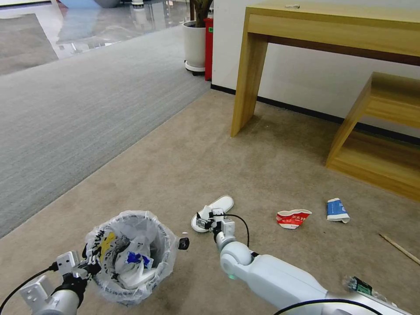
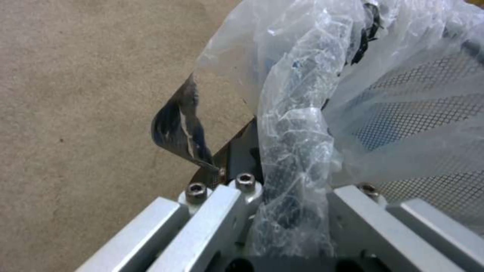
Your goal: Pick up the trash bin and place the garbage on the floor into it.
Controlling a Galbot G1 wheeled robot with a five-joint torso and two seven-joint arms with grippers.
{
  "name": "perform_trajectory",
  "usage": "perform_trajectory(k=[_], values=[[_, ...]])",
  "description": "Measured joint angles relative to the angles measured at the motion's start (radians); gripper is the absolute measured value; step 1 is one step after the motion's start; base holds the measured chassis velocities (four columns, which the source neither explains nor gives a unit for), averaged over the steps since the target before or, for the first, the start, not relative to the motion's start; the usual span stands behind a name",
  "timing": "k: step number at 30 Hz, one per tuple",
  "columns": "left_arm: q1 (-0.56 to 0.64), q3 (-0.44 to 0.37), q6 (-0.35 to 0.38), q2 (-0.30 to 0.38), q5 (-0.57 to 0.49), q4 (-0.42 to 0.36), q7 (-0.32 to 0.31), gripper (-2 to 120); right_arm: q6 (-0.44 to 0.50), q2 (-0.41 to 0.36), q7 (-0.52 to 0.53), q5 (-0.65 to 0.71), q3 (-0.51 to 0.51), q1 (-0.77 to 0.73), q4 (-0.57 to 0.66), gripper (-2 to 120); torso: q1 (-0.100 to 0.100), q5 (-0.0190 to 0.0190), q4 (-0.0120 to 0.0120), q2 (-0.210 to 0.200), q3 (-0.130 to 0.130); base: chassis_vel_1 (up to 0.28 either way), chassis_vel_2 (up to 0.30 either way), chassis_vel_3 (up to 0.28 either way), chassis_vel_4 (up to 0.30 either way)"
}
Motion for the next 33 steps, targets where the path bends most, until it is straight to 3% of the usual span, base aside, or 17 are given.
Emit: perform_trajectory(k=[7,33], values=[[0.007,0.001,-0.001,-0.002,-0.001,-0.006,0.002,1,0.008,0.075,-0.001,-0.014,-0.002,0.006,-0.138,100,0.000,0.0000,-0.0001,0.000,0.000,0.000,0.000,0.000,0.000],[0.033,0.008,-0.020,-0.009,0.004,-0.033,0.015,1,0.016,0.180,0.017,-0.042,-0.017,0.023,-0.322,100,0.000,0.0001,0.0000,0.000,0.000,0.000,0.000,0.000,0.000]])
